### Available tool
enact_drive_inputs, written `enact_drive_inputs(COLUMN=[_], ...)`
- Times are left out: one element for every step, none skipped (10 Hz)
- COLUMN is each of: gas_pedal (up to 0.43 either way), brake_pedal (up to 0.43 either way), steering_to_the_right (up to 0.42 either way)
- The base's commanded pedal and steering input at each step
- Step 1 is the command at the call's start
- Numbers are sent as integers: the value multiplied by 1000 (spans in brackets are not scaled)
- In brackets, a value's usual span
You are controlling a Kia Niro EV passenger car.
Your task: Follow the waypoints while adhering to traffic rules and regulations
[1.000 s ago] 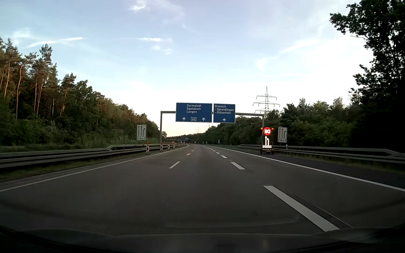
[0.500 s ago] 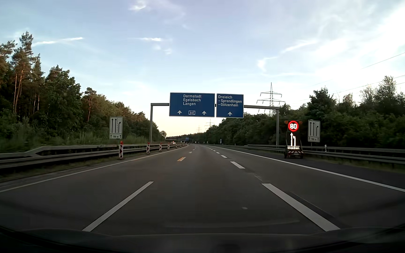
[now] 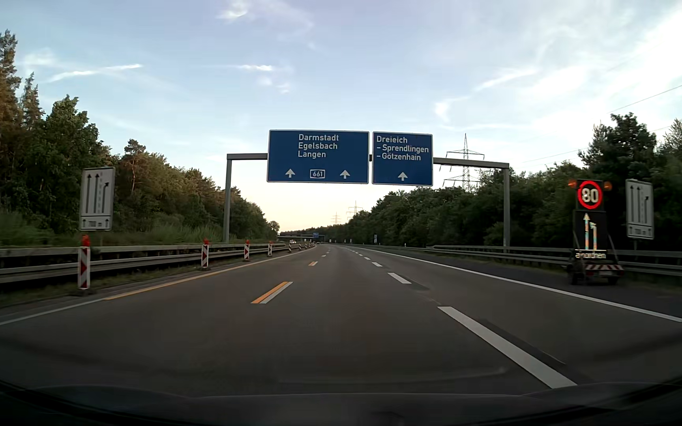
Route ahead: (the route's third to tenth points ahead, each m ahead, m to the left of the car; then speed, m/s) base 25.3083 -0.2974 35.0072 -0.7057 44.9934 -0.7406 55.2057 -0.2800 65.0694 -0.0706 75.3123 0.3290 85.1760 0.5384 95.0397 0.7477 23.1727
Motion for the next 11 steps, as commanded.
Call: enact_drive_inputs(gas_pedal=[87, 87, 87, 87, 87, 87, 87, 87, 98, 98, 98], brake_pedal=[0, 0, 0, 0, 0, 0, 0, 0, 0, 0, 0], steering_to_the_right=[0, 0, 0, 0, 0, 0, 0, 0, 0, 0, 0])
